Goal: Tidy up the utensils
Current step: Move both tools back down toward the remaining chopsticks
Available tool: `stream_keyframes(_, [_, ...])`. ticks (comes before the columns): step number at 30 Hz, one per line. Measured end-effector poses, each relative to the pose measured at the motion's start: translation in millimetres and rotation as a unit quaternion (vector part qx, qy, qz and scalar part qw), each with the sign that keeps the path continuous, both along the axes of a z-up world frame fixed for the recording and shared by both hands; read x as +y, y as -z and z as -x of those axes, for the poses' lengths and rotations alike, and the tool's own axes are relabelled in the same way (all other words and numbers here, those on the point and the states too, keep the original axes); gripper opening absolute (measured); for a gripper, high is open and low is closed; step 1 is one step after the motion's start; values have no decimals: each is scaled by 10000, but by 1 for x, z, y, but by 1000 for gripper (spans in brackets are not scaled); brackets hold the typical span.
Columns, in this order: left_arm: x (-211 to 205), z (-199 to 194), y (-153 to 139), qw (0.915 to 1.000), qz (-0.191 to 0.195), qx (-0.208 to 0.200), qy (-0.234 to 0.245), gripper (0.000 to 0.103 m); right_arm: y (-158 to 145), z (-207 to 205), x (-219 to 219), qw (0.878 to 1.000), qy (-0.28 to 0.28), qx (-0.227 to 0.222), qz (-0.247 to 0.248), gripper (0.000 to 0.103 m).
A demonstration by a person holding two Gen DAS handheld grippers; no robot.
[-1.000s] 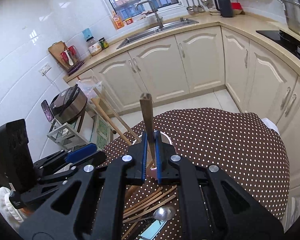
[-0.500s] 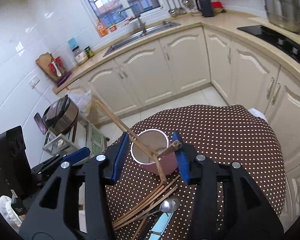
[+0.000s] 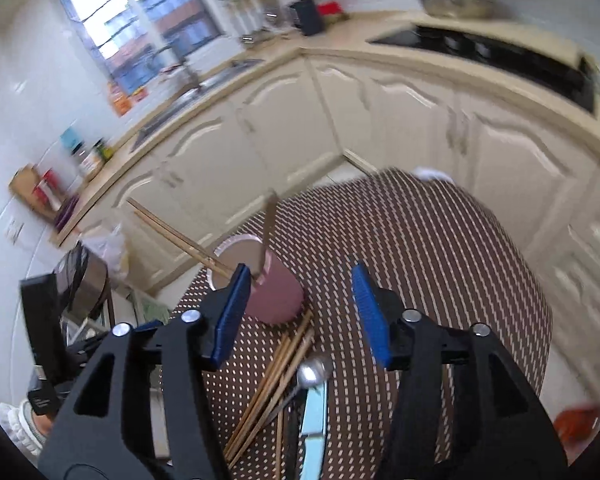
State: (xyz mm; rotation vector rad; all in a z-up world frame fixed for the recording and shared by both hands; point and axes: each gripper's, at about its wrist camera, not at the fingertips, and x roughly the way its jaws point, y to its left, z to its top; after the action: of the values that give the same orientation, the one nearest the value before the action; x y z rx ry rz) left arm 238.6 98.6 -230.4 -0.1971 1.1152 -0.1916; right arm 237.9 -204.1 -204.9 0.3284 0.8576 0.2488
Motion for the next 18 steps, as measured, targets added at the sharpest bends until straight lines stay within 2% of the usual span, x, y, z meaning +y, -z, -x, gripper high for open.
stream_keyframes(2, [-1, -4, 16, 9993, -3, 308, 203, 56, 9, 9, -5, 9997, 217, 139, -12, 53])
stream_keyframes(10, [-14, -10, 56, 9933, -75, 812, 817, 56, 14, 24, -11, 9972, 618, 340, -228, 54])
stream_keyframes(18, [-32, -8, 101, 9842, -466, 1194, 1217, 56, 57, 38, -6, 9897, 794, 1153, -303, 54])
